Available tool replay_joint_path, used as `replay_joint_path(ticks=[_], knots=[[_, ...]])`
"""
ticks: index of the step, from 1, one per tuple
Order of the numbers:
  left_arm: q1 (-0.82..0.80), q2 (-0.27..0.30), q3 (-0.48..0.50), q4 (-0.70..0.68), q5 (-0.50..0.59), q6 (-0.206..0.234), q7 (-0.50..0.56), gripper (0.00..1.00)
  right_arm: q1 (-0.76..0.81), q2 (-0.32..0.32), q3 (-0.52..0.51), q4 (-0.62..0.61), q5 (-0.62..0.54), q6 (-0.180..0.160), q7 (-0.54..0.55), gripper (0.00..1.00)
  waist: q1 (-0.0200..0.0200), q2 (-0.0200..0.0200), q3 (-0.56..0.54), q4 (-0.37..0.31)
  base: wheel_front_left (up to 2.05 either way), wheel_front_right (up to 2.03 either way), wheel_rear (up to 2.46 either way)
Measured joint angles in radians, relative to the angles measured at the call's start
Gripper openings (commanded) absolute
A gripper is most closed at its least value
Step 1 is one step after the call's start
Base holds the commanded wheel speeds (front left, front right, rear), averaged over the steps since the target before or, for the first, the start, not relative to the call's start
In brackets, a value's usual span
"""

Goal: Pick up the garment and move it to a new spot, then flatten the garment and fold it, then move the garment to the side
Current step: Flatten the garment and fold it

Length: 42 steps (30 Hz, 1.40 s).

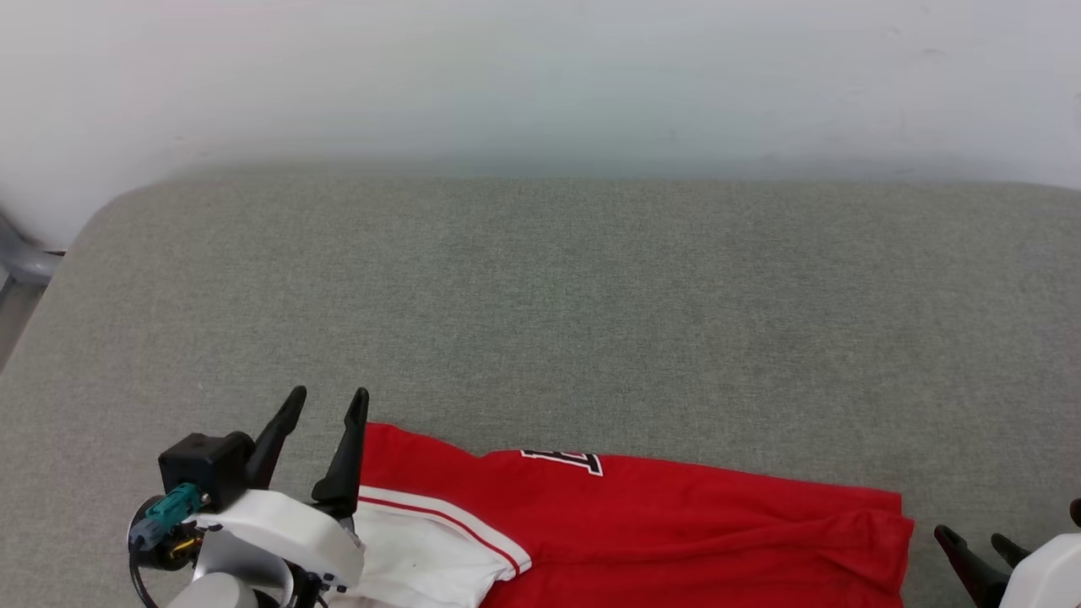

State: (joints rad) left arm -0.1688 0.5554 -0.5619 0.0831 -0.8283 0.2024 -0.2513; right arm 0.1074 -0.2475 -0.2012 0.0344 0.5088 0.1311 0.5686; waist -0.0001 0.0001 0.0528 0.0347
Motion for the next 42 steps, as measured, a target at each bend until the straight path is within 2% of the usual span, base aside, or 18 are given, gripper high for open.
replay_joint_path(ticks=[5, 9, 21, 22, 23, 24, 30, 36, 42], knots=[[0.0, -0.044, 0.069, -0.084, 0.108, 0.037, -0.009, 1.0, 0.001, 0.004, -0.005, -0.03, -0.018, 0.0, 0.06, 1.0, 0.0001, 0.0, 0.022, 0.02, 0.0, 0.0, 0.0], [0.008, -0.097, 0.138, -0.151, 0.202, 0.044, -0.01, 1.0, -0.001, 0.029, 0.018, -0.034, -0.021, 0.0, 0.084, 1.0, 0.0001, 0.0, 0.048, 0.04, 0.0, 0.0, 0.0], [0.043, -0.193, 0.231, -0.173, 0.337, -0.029, -0.012, 1.0, -0.041, 0.048, 0.055, 0.081, -0.015, 0.0, 0.142, 1.0, 0.0001, -0.0001, 0.123, 0.094, 0.0, 0.0, 0.0], [0.045, -0.197, 0.239, -0.171, 0.343, -0.035, -0.012, 1.0, -0.044, 0.049, 0.059, 0.086, -0.013, 0.0, 0.152, 0.46, 0.0, -0.0001, 0.126, 0.096, 0.0, 0.0, 0.0], [0.046, -0.201, 0.245, -0.166, 0.349, -0.037, -0.012, 1.0, -0.046, 0.049, 0.064, 0.088, -0.005, 0.0, 0.16, 0.19, 0.0, -0.0001, 0.13, 0.097, 0.0, 0.0, 0.0], [0.049, -0.208, 0.249, -0.162, 0.353, -0.044, -0.012, 1.0, -0.047, 0.05, 0.066, 0.089, 0.001, -0.001, 0.161, 0.0, 0.0, -0.0001, 0.132, 0.097, 0.0, 0.0, 0.0], [0.062, -0.228, 0.273, -0.133, 0.385, -0.069, -0.012, 1.0, -0.059, 0.056, 0.098, 0.087, 0.021, 0.0, 0.155, 0.0, 0.0001, -0.0001, 0.123, 0.086, 0.0, 0.0, 0.0], [0.087, -0.228, 0.281, -0.103, 0.406, -0.072, -0.012, 1.0, -0.068, 0.035, 0.109, 0.047, 0.041, 0.0, 0.136, 0.0, 0.0001, 0.0, 0.083, 0.068, 0.0, 0.0, 0.0], [0.106, -0.227, 0.283, -0.094, 0.412, -0.072, -0.012, 1.0, -0.08, -0.003, 0.048, 0.039, 0.046, 0.0, 0.145, 0.0, 0.0001, 0.0, 0.043, 0.042, 0.0, 0.0, 0.0]])
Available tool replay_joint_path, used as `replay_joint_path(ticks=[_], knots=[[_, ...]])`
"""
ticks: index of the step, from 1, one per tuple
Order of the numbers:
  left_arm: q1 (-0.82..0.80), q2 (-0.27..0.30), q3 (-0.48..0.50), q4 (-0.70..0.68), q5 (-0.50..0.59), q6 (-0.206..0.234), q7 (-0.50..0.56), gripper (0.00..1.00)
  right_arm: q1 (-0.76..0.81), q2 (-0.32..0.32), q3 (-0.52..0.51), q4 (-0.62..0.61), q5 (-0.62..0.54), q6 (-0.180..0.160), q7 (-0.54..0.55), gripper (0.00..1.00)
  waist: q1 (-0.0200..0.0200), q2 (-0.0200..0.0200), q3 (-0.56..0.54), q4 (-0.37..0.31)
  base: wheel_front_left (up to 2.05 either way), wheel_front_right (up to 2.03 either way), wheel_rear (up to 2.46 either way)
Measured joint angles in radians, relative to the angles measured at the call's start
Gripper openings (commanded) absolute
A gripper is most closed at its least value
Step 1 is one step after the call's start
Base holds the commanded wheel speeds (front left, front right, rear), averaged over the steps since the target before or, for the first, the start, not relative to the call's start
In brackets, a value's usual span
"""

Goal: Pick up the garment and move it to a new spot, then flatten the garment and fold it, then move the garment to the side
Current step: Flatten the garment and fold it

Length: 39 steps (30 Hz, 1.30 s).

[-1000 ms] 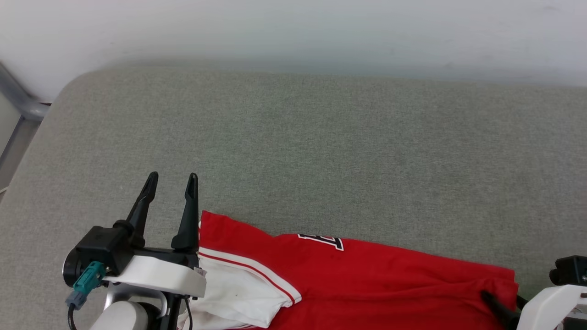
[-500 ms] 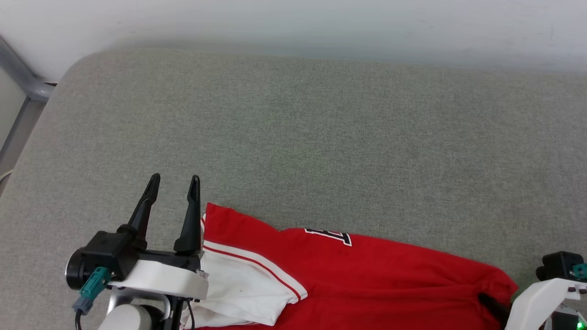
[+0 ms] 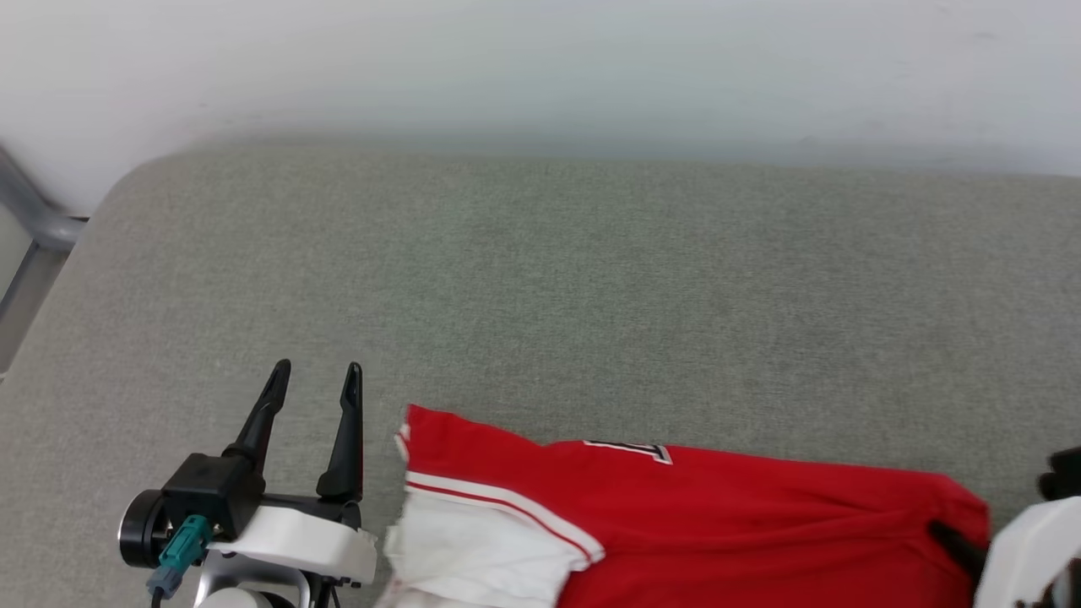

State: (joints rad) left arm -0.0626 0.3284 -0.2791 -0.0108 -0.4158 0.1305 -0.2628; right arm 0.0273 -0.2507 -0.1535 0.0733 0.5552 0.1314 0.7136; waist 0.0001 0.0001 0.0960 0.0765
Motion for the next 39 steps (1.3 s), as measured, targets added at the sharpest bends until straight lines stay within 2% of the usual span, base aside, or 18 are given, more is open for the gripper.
replay_joint_path(ticks=[7, 11, 17, 21, 24, 30, 34, 39], knots=[[0.017, 0.001, -0.009, 0.003, 0.0, 0.001, 0.002, 1.0, 0.002, -0.035, -0.162, 0.026, -0.002, 0.0, 0.043, 0.0, 0.0, 0.0, -0.028, -0.027, 0.0, 0.0, 0.0], [0.019, 0.002, -0.013, 0.004, 0.003, 0.002, 0.004, 1.0, 0.0, -0.012, -0.256, 0.023, 0.028, 0.0, 0.091, 0.0, -0.0001, 0.0, -0.035, -0.036, 0.0, 0.0, 0.0], [0.023, 0.008, -0.025, 0.005, 0.009, 0.006, 0.011, 1.0, -0.04, 0.156, -0.315, -0.005, 0.286, -0.001, 0.295, 0.0, 0.0, 0.0, -0.042, -0.037, 0.0, 0.0, 0.0], [0.023, 0.012, -0.028, 0.003, 0.009, 0.006, 0.014, 1.0, -0.048, 0.196, -0.317, -0.011, 0.474, 0.0, 0.384, 0.0, 0.0, 0.0, -0.043, -0.028, 0.0, 0.0, 0.0], [0.021, 0.011, -0.036, 0.004, 0.009, 0.004, 0.018, 1.0, -0.047, 0.194, -0.263, 0.033, 0.637, -0.001, 0.394, 0.0, 0.0, 0.0, -0.043, -0.014, 0.0, 0.0, 0.0], [0.006, 0.01, -0.05, -0.001, 0.009, -0.003, 0.028, 1.0, -0.042, 0.198, -0.034, 0.071, 0.867, -0.001, 0.306, 0.0, -0.0001, 0.0, -0.038, 0.023, 0.0, 0.0, 0.0], [-0.006, 0.007, -0.055, 0.0, 0.01, -0.005, 0.026, 1.0, -0.048, 0.199, 0.112, 0.059, 0.924, -0.001, 0.236, 0.0, -0.0001, 0.0, -0.02, 0.045, 0.0, 0.0, 0.0], [-0.039, -0.005, -0.062, 0.007, 0.01, -0.016, 0.02, 1.0, -0.098, 0.2, 0.257, 0.053, 0.94, -0.001, 0.14, 0.0, 0.0, 0.0, 0.018, 0.073, 0.0, 0.0, 0.0]])
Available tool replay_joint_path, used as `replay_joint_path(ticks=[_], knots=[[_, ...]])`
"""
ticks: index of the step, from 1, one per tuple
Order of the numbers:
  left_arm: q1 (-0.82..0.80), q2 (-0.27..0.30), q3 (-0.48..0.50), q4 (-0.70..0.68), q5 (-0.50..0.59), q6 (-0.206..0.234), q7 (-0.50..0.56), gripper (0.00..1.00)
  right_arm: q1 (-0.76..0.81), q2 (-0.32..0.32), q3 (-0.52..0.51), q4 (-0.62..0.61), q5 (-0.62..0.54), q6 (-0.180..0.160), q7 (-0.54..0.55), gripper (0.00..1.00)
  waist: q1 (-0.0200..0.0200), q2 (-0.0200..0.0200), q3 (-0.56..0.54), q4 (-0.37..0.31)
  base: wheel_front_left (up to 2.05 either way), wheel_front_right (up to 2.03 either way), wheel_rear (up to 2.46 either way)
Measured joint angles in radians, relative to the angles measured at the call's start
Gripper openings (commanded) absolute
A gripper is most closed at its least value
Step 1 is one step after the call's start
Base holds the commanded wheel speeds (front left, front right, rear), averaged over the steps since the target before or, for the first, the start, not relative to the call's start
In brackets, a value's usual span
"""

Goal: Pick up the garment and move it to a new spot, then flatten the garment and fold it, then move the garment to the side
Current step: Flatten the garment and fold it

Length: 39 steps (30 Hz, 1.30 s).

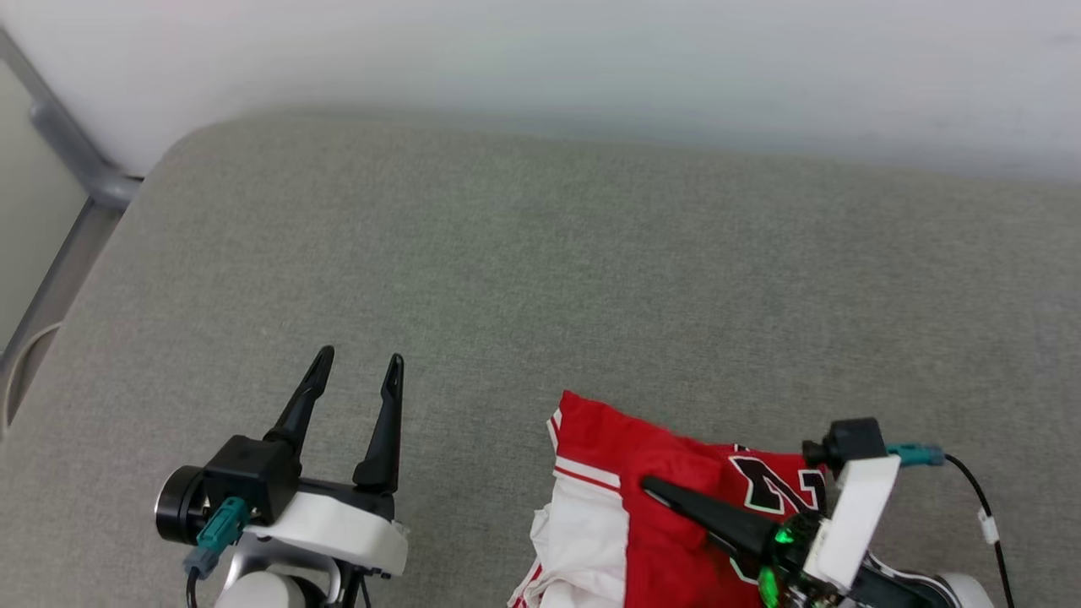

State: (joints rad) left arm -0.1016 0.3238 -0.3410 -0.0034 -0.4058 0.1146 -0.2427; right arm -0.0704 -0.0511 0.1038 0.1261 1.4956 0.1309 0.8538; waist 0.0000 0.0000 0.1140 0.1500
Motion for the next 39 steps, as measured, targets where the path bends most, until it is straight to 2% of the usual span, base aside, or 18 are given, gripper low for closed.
replay_joint_path(ticks=[4, 10, 11, 13, 21, 24, 32, 39], knots=[[-0.022, -0.017, 0.0, 0.011, 0.0, -0.007, -0.007, 1.0, -0.042, 0.0, 0.069, 0.01, -0.021, 0.0, -0.073, 0.0, 0.0, 0.0, 0.038, 0.023, 0.0, 0.0, 0.0], [-0.041, -0.038, 0.006, 0.039, 0.005, -0.018, -0.016, 1.0, -0.061, 0.0, 0.1, 0.067, -0.116, 0.0, -0.152, 0.0, 0.0, 0.0, 0.084, 0.047, 0.0, 0.0, 0.0], [-0.046, -0.043, 0.008, 0.043, 0.006, -0.021, -0.016, 1.0, -0.064, 0.0, 0.103, 0.073, -0.124, 0.0, -0.165, 0.15, 0.0001, 0.0, 0.088, 0.049, 0.0, 0.0, 0.0], [-0.047, -0.048, 0.013, 0.051, 0.007, -0.027, -0.017, 1.0, -0.065, 0.0, 0.111, 0.081, -0.148, 0.0, -0.19, 1.0, 0.0, 0.0, 0.091, 0.049, 0.0, 0.0, 0.0], [-0.048, -0.054, 0.033, 0.066, 0.024, -0.045, -0.017, 1.0, -0.081, -0.003, 0.124, 0.012, -0.169, 0.0, -0.303, 1.0, 0.0, 0.0, 0.069, 0.029, 0.0, 0.0, 0.0], [-0.047, -0.054, 0.042, 0.068, 0.03, -0.05, -0.018, 1.0, -0.097, -0.025, 0.117, -0.043, -0.223, 0.0, -0.389, 1.0, 0.0, 0.0, 0.054, 0.018, 0.0, 0.0, 0.0], [-0.023, -0.052, 0.054, 0.079, 0.041, -0.05, -0.019, 1.0, -0.081, -0.111, 0.043, -0.079, -0.544, 0.0, -0.688, 1.0, 0.0, 0.0, 0.009, -0.013, 0.0, 0.0, 0.0], [0.011, -0.041, 0.071, 0.091, 0.051, -0.025, -0.019, 1.0, -0.005, -0.138, -0.102, -0.105, -0.905, 0.0, -0.826, 1.0, -0.0001, 0.0, -0.036, -0.048, 0.0, 0.0, 0.0]])
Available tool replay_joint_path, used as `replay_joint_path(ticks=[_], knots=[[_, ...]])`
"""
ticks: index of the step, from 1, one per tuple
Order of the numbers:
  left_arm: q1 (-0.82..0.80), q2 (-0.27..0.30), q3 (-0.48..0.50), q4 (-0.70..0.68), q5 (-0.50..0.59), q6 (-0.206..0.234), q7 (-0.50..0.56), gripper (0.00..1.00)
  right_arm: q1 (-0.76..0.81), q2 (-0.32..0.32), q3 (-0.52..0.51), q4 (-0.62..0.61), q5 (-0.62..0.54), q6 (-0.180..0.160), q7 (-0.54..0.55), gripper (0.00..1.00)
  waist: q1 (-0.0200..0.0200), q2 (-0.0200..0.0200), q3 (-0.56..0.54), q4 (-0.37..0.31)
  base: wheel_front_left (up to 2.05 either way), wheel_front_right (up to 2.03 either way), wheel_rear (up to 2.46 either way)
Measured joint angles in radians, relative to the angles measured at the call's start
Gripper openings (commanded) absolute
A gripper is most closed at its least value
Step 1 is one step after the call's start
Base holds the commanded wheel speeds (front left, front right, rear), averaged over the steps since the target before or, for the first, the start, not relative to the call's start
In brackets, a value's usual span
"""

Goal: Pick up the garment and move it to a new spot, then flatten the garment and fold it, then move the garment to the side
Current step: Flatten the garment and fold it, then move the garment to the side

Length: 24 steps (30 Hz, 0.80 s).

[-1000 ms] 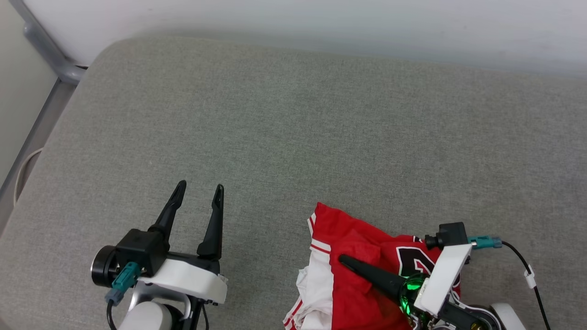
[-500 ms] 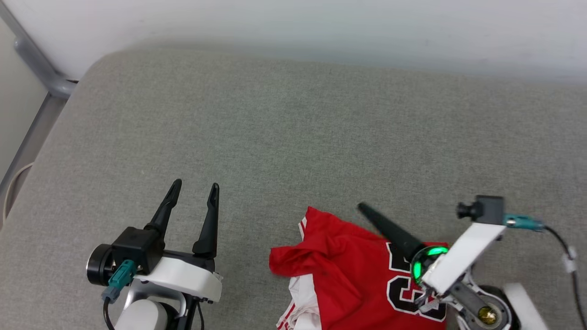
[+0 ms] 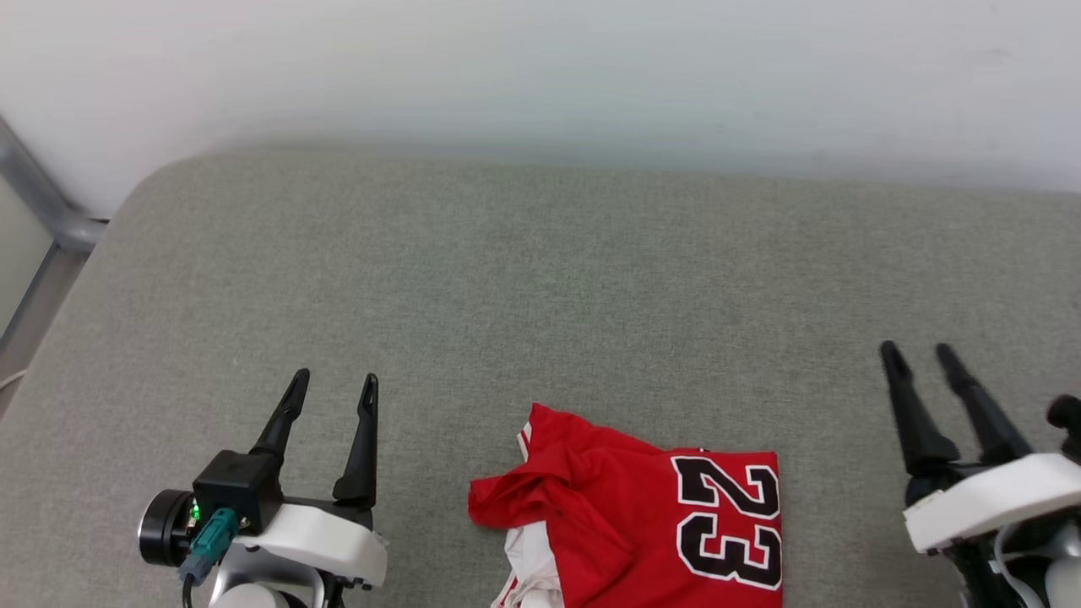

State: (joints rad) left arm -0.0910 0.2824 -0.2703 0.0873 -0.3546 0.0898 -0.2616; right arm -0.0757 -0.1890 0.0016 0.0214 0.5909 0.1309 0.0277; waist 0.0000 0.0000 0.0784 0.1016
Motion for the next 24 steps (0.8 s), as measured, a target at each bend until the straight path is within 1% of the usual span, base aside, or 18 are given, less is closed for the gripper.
replay_joint_path(ticks=[2, 5, 9, 15, 24], knots=[[0.009, 0.005, 0.004, 0.002, 0.002, 0.007, 0.0, 1.0, 0.021, 0.008, -0.044, -0.026, -0.106, 0.0, -0.029, 1.0, 0.0, 0.0, -0.013, -0.01, 0.0, 0.0, 0.0], [0.024, 0.013, 0.011, 0.007, 0.004, 0.015, 0.0, 1.0, 0.054, 0.033, -0.088, -0.069, -0.22, 0.0, -0.056, 1.0, -0.0001, 0.0, -0.033, -0.022, 0.0, 0.0, 0.0], [0.051, 0.021, 0.018, 0.015, 0.007, 0.026, 0.0, 1.0, 0.113, 0.065, -0.097, -0.139, -0.34, 0.0, -0.067, 1.0, -0.0001, 0.0, -0.064, -0.035, 0.0, 0.0, 0.0], [0.104, 0.028, 0.021, 0.013, 0.007, 0.038, 0.0, 1.0, 0.204, 0.09, -0.091, -0.213, -0.409, 0.0, -0.052, 1.0, -0.0001, 0.0, -0.098, -0.049, 0.0, 0.0, 0.0], [0.118, 0.025, 0.019, 0.023, 0.012, 0.037, 0.0, 1.0, 0.282, 0.118, -0.082, -0.262, -0.416, 0.0, -0.02, 1.0, -0.0001, 0.0, -0.111, -0.049, 0.0, 0.0, 0.0]])
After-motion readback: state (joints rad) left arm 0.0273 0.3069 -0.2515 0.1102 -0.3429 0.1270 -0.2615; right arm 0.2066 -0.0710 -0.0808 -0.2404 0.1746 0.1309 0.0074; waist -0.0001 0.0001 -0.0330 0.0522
